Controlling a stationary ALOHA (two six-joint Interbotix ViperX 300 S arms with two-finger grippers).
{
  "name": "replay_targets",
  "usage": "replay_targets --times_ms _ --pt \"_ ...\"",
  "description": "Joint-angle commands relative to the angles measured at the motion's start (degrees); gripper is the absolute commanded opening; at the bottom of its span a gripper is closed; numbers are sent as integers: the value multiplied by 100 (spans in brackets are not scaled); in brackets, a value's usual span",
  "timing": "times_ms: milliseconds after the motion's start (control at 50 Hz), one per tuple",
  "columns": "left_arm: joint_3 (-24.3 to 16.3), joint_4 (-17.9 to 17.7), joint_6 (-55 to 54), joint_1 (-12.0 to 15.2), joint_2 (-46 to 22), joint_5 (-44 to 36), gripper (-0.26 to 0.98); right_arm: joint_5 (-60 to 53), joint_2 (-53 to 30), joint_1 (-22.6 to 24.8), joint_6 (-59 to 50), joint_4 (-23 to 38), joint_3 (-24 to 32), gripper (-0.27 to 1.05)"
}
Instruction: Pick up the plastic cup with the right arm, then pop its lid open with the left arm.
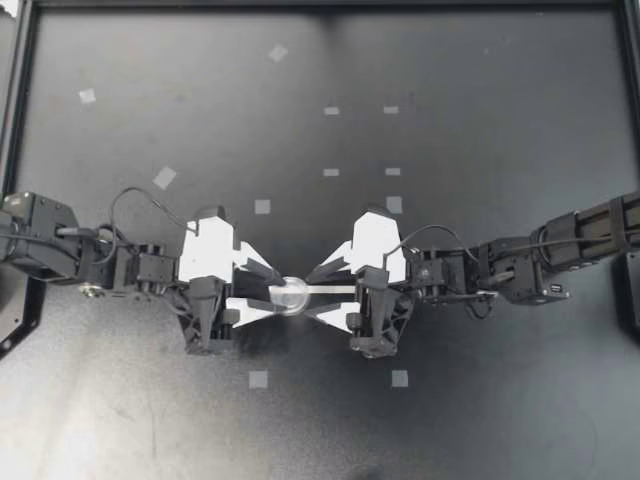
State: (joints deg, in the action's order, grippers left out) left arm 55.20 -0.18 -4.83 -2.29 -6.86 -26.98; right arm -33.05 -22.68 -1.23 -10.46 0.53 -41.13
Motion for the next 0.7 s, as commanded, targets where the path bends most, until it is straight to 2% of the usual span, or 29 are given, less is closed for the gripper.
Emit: replay_targets --times_ms 0,320,680 --pt "-105 0 -9 0 9 -26 43 -26 79 -44 9 18 114 62" --pt "-88 0 -35 0 -141 -18 43 -26 35 0 0 88 193 62" --pt "-62 0 -44 0 -123 123 43 281 -202 88 -9 149 527 62"
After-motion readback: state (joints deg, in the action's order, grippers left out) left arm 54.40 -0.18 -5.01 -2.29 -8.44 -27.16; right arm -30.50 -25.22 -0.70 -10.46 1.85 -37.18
